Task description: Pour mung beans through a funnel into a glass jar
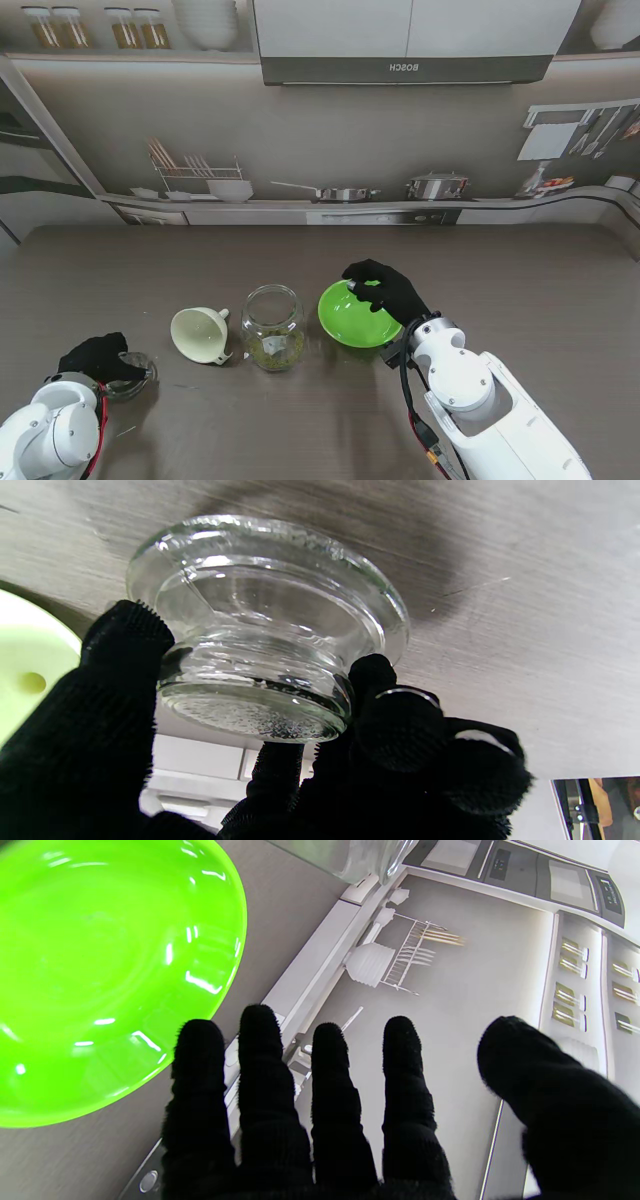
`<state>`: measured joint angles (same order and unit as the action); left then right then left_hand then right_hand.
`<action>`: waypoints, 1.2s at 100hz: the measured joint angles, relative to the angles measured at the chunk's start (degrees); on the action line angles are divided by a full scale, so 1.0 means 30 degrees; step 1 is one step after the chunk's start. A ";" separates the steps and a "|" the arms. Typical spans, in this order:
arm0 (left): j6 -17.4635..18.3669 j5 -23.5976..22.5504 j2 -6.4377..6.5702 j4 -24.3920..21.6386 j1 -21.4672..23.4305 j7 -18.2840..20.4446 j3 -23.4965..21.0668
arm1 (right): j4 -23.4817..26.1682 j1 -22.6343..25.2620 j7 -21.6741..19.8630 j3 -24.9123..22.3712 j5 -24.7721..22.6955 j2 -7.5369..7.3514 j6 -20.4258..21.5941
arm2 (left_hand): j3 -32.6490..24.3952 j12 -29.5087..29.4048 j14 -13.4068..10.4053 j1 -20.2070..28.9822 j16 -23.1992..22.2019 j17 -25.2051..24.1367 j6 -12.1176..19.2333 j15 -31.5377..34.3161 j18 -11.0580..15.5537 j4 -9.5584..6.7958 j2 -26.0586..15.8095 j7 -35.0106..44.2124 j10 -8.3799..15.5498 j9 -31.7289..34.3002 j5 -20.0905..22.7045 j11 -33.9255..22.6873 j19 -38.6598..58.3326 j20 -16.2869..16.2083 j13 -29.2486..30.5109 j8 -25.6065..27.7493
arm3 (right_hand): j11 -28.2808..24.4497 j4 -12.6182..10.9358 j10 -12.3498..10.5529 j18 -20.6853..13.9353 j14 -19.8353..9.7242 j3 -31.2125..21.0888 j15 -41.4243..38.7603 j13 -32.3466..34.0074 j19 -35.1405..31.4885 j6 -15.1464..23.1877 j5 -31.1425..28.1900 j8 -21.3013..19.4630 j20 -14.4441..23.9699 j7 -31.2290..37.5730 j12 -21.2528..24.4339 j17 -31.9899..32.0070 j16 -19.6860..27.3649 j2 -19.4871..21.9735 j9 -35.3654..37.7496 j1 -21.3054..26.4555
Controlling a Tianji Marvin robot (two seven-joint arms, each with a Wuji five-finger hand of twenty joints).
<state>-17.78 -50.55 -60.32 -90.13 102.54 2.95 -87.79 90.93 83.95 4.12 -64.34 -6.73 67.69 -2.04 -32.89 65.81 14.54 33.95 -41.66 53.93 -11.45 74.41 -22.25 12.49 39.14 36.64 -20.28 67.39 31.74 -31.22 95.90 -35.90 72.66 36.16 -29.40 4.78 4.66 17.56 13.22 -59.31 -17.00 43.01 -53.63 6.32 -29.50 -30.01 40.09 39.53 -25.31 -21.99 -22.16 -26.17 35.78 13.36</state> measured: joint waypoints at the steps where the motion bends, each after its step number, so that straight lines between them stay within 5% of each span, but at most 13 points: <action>1: 0.0007 0.0040 -0.0016 -0.0007 0.0018 -0.0020 -0.0023 | -0.0001 0.0000 0.0000 0.0000 0.0002 0.0000 0.0000 | 0.0000 0.0000 0.0022 0.0015 0.0003 0.0006 0.0000 0.0000 -0.0014 0.0000 0.0077 0.0039 0.0000 0.0021 0.0026 0.0000 0.0000 0.0000 0.0003 -0.0006 | 0.0000 0.0000 0.0000 0.0000 0.0000 0.0000 0.0000 0.0000 0.0000 0.0000 -0.0001 0.0000 0.0000 0.0000 0.0000 0.0000 0.0000 0.0000 0.0000 0.0000; 81: 0.1260 0.2272 -0.0439 -0.1125 0.1354 0.0400 -0.1610 | -0.0044 -0.0028 -0.0059 0.0022 0.0100 0.0002 -0.0002 | 0.0843 -0.0016 0.0041 0.0543 0.0211 0.0385 0.0097 0.0021 -0.0035 0.0169 0.0524 0.0051 0.0009 0.0477 0.1530 0.0643 0.0000 0.0017 0.0433 -0.1185 | 0.0000 -0.0001 0.0015 0.0001 0.0001 0.0000 -0.0031 -0.0004 0.0000 -0.0002 -0.0005 0.0000 0.0003 0.0000 0.0000 0.0000 0.0000 0.0000 0.0000 0.0003; 85: 0.1351 0.2367 -0.0465 -0.1217 0.1434 0.0402 -0.1691 | -0.0049 -0.0030 -0.0063 0.0022 0.0104 0.0002 -0.0001 | 0.0843 -0.0316 0.0040 0.0543 0.0212 0.0386 0.0234 0.0031 -0.0035 0.0169 0.0524 0.2358 0.0008 0.0490 0.1691 0.0805 0.0000 0.0017 0.0434 -0.1182 | 0.0000 -0.0001 0.0016 0.0001 0.0001 0.0000 -0.0031 -0.0004 0.0000 -0.0003 -0.0005 0.0000 0.0003 0.0000 0.0000 0.0000 0.0000 0.0000 0.0000 0.0003; 120: 0.2106 0.2938 -0.0591 -0.2361 0.2168 0.0974 -0.2463 | -0.0085 -0.0052 -0.0208 0.0032 0.0170 -0.0006 -0.0004 | 0.0843 -0.1654 -0.0003 0.0694 0.0223 0.0387 0.0290 0.0075 -0.0035 0.0169 0.0529 0.2454 0.0007 0.0552 0.1795 0.1710 0.0000 0.0017 0.0436 -0.1182 | 0.0000 -0.0001 0.0018 0.0002 0.0005 0.0000 -0.0032 -0.0006 0.0001 -0.0004 -0.0005 0.0000 0.0003 0.0000 0.0001 0.0006 0.0000 0.0000 0.0000 0.0005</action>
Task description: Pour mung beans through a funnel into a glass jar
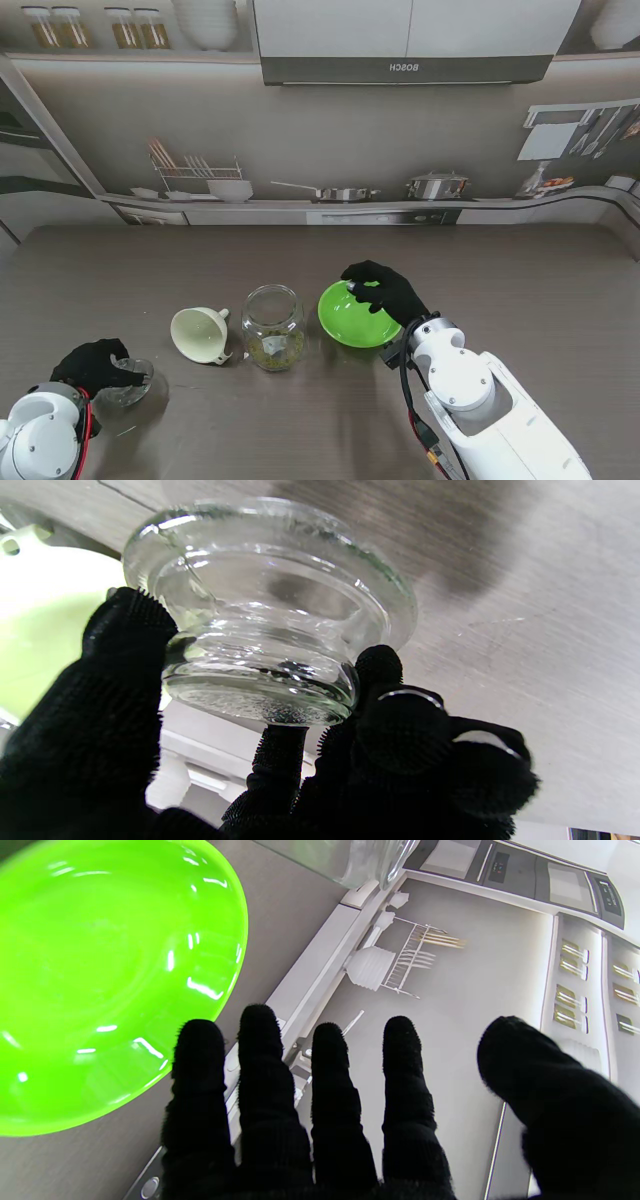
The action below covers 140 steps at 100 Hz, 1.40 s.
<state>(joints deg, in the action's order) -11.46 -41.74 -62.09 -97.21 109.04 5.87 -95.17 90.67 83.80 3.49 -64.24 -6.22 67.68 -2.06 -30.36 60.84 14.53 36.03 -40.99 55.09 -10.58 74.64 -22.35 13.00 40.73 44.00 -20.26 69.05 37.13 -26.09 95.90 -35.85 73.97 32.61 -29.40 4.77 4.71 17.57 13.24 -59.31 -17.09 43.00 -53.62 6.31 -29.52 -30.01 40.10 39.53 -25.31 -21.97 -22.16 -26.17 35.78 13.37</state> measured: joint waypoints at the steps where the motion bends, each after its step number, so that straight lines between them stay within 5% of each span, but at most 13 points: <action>1: 0.0015 0.0010 0.0000 -0.0027 0.0007 0.0001 -0.0014 | -0.0001 0.0000 -0.0004 0.0000 0.0002 0.0000 -0.0001 | 0.0000 -0.0002 -0.0002 0.0004 0.0000 0.0000 0.0000 0.0000 0.0002 0.0000 0.0000 0.0000 0.0000 0.0000 0.0000 0.0006 0.0000 0.0000 0.0000 0.0000 | 0.0000 0.0000 0.0000 0.0000 0.0000 0.0000 0.0000 0.0000 0.0000 0.0000 0.0000 0.0000 0.0000 0.0000 0.0000 0.0000 0.0000 0.0000 0.0000 0.0000; 58: 0.1043 0.0940 0.0097 -0.2340 -0.0378 0.1947 -0.0409 | -0.0069 -0.0054 -0.0047 0.0037 0.0049 -0.0002 -0.0022 | 0.0000 -0.0221 -0.0007 0.0021 0.0016 0.0004 0.0000 0.0064 0.0002 0.0000 0.0003 0.0009 -0.0005 0.0003 0.0013 0.0126 0.0000 -0.0020 0.0000 0.0092 | 0.0000 0.0000 0.0006 0.0000 0.0001 0.0000 0.0000 -0.0011 0.0000 0.0000 -0.0002 0.0000 0.0000 0.0000 0.0000 0.0102 0.0000 0.0000 0.0000 0.0002; 102: 0.1421 0.1538 0.0598 -0.3010 -0.3493 0.3972 0.1163 | -0.0155 -0.0091 -0.0044 0.0017 0.0065 0.0005 -0.0023 | 0.0000 -0.0258 -0.0007 0.0021 0.0018 0.0004 0.0000 0.0065 0.0002 0.0000 0.0005 0.0009 -0.0007 0.0004 0.0019 0.0133 0.0003 -0.0050 0.0000 0.0284 | 0.0000 0.0000 0.0009 0.0000 0.0003 -0.0001 0.0000 -0.0016 0.0000 0.0000 -0.0002 0.0000 0.0000 0.0000 0.0001 0.0133 0.0000 0.0000 0.0000 0.0003; 140: 0.1048 0.2473 0.0853 -0.2845 -0.6682 0.4737 0.4051 | -0.0216 -0.0115 -0.0029 -0.0072 0.0100 0.0009 -0.0054 | 0.0000 -0.0275 -0.0007 0.0021 0.0018 0.0004 0.0000 0.0070 0.0002 0.0000 0.0005 0.0009 -0.0010 0.0004 0.0032 0.0136 0.0007 -0.0203 0.0000 0.0314 | 0.0000 0.0000 0.0012 0.0000 0.0003 -0.0001 0.0000 -0.0023 0.0001 -0.0028 -0.0002 0.0000 0.0000 0.0000 0.0002 0.0145 0.0000 0.0001 0.0000 0.0003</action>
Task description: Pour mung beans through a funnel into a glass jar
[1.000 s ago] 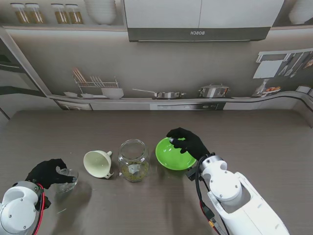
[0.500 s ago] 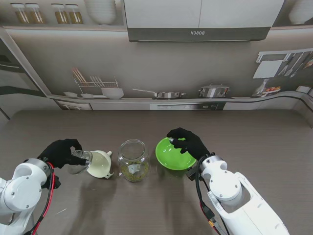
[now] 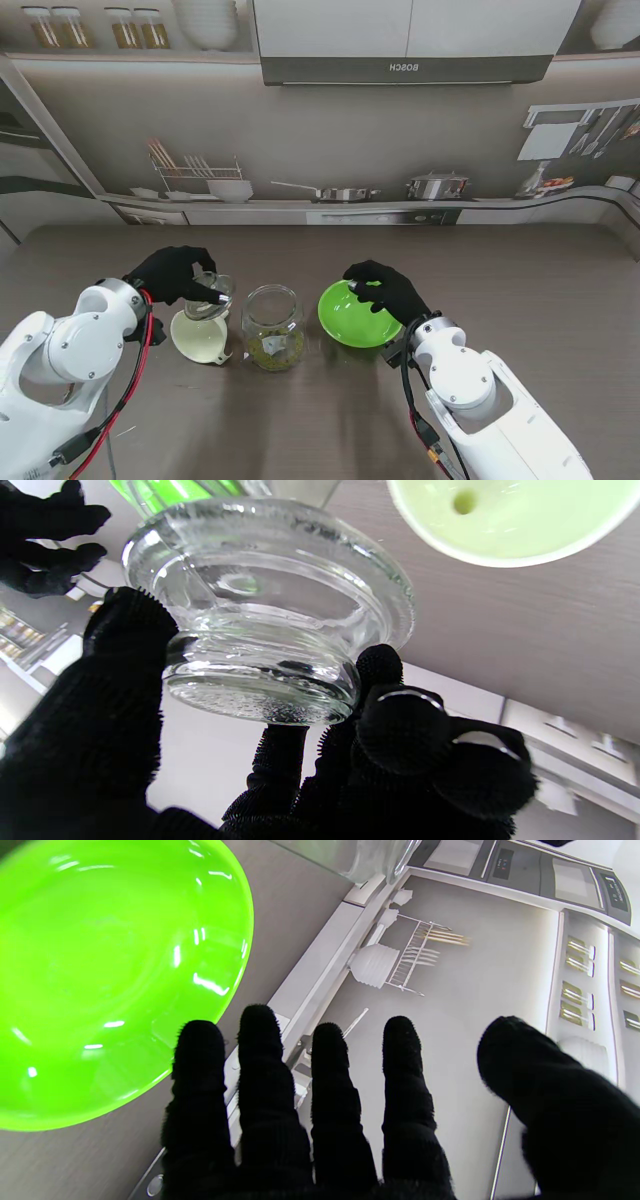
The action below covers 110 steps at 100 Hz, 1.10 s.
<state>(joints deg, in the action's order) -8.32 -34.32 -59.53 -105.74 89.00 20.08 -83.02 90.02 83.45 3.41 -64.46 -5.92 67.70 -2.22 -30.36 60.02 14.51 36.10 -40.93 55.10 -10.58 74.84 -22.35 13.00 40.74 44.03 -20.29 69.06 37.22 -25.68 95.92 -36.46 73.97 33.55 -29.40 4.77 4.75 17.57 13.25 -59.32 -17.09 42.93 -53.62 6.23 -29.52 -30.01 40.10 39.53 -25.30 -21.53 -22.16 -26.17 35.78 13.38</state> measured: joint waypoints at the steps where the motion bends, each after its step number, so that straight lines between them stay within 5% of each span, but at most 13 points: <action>1: -0.0027 0.0027 0.0002 0.0018 -0.0093 0.0013 0.0099 | -0.0002 -0.0001 0.0001 -0.0001 0.0002 0.0000 0.0000 | 0.0000 0.0000 0.0000 0.0000 0.0000 0.0000 0.0000 0.0000 0.0000 0.0000 0.0000 0.0000 0.0000 0.0000 0.0000 0.0000 0.0000 0.0000 0.0000 0.0000 | 0.0000 0.0000 0.0000 0.0000 0.0000 0.0000 0.0000 0.0000 0.0000 -0.0001 0.0000 0.0000 0.0000 0.0000 0.0000 0.0000 0.0000 0.0000 0.0000 0.0000; 58: -0.0135 0.0514 0.0009 0.1428 -0.3331 0.0492 0.3760 | -0.0045 -0.0007 0.0045 -0.0127 0.0101 0.0013 -0.0038 | 0.0000 -0.0072 0.0000 0.0000 0.0000 0.0000 0.0000 0.0003 0.0000 0.0000 0.0005 0.0000 0.0000 0.0001 0.0123 0.0002 0.0001 -0.0009 0.0000 0.0002 | 0.0000 0.0000 0.0006 0.0000 0.0005 0.0000 0.0000 -0.0007 0.0001 -0.0033 0.0000 0.0000 0.0000 0.0000 0.0002 0.0006 0.0000 0.0000 0.0000 0.0000; 110: 0.1284 -0.1015 0.0003 0.2821 -0.4812 0.0233 0.5843 | -0.0084 -0.0031 0.0046 -0.0128 0.0159 0.0020 -0.0061 | 0.0000 -0.0132 0.0000 0.0000 0.0000 0.0000 0.0000 0.0004 0.0000 0.0000 0.0005 0.0000 -0.0001 0.0001 0.0128 0.0002 0.0001 -0.0023 0.0000 0.0026 | 0.0000 0.0000 0.0010 0.0000 0.0006 0.0000 0.0000 -0.0009 0.0002 -0.0041 0.0000 0.0000 0.0000 0.0000 0.0002 0.0010 0.0000 0.0001 0.0000 0.0002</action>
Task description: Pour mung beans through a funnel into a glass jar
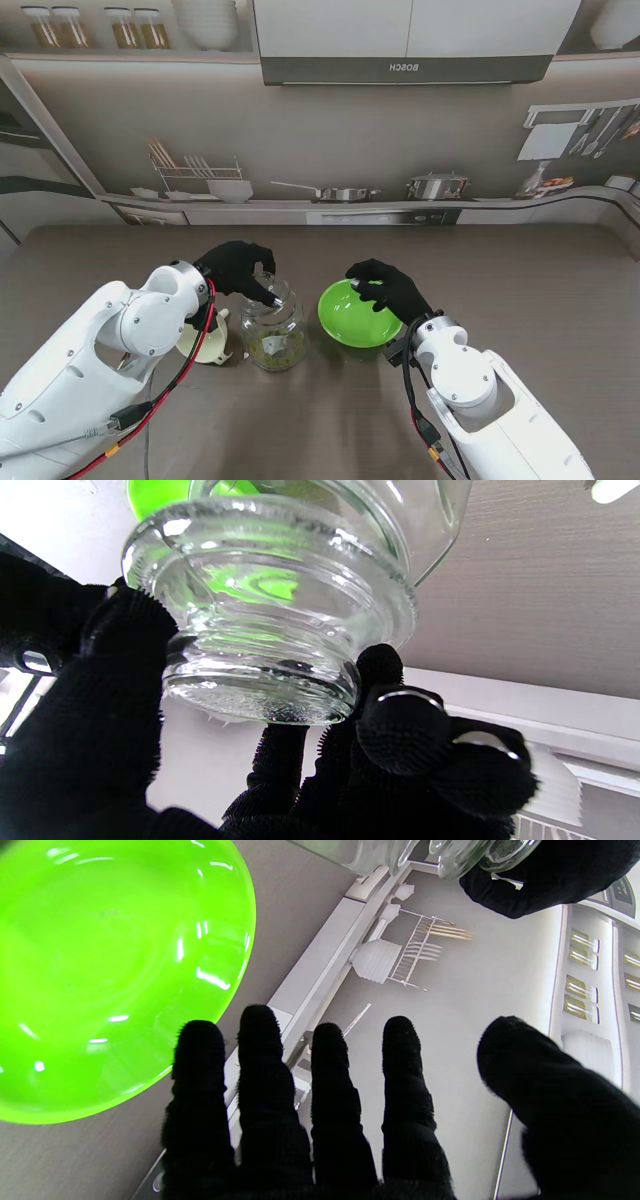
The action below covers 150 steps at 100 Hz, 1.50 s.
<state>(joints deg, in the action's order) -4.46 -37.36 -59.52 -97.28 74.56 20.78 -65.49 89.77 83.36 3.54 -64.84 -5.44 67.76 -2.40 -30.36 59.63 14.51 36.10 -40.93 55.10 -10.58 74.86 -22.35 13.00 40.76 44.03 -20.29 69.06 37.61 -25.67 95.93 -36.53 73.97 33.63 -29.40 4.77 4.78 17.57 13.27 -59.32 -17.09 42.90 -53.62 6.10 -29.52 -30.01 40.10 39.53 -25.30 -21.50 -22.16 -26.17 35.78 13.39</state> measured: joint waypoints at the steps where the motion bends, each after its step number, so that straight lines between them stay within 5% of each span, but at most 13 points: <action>1: 0.0019 -0.0019 0.0000 0.0024 -0.0022 -0.0017 0.0034 | -0.0001 0.0000 0.0000 0.0000 0.0001 0.0000 0.0000 | 0.0000 0.0000 0.0000 0.0000 0.0000 0.0000 0.0000 0.0000 0.0000 0.0000 0.0000 0.0000 0.0000 0.0000 0.0000 0.0000 0.0000 0.0000 0.0000 0.0001 | 0.0000 0.0000 0.0000 0.0000 0.0000 0.0000 0.0000 0.0000 0.0000 0.0000 0.0000 0.0000 0.0000 0.0000 0.0000 0.0000 0.0000 0.0000 0.0000 0.0000; 82: 0.1037 -0.1632 0.0001 0.0812 -0.0862 -0.0161 0.1449 | -0.0039 -0.0009 0.0006 -0.0030 0.0125 0.0012 0.0000 | 0.0000 0.0661 -0.0045 0.0071 -0.0161 -0.1065 0.0041 -0.0483 0.0029 0.0000 0.0000 0.0000 -0.0001 -0.0082 0.0002 0.0295 0.0006 -0.0286 -0.0090 -0.0173 | 0.0000 0.0000 0.0003 0.0000 0.0004 0.0000 0.0000 -0.0002 0.0004 -0.0056 -0.0002 0.0000 0.0000 0.0000 0.0001 0.0018 0.0000 0.0001 0.0000 0.0000; 150: 0.1080 -0.2579 0.0014 0.1147 -0.1313 -0.0340 0.2228 | -0.0087 -0.0026 -0.0003 -0.0047 0.0301 0.0027 -0.0019 | -0.0050 0.2315 -0.0740 0.0862 -0.0935 -0.2210 0.0632 -0.1643 0.1112 0.0194 0.0824 0.0000 -0.0050 -0.0885 0.0168 0.1679 0.0006 -0.0683 -0.0403 -0.1695 | 0.0000 0.0000 0.0007 0.0000 0.0008 0.0000 0.0000 -0.0003 0.0036 -0.0134 -0.0003 0.0000 0.0000 0.0000 0.0001 0.0027 0.0000 0.0004 0.0000 0.0000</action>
<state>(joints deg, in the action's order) -1.22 -45.10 -59.48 -93.84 70.62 19.76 -58.81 89.51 83.28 3.54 -64.98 -4.54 67.84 -2.46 -30.51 66.57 12.29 38.68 -43.74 48.47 -8.69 69.93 -19.01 13.58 43.23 44.03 -20.44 66.41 38.11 -20.64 95.95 -38.58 72.76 28.55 -29.40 4.77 4.80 17.57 13.29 -59.32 -17.09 42.89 -53.51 5.70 -29.53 -30.01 40.10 39.53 -25.30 -21.42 -22.16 -26.16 35.78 13.39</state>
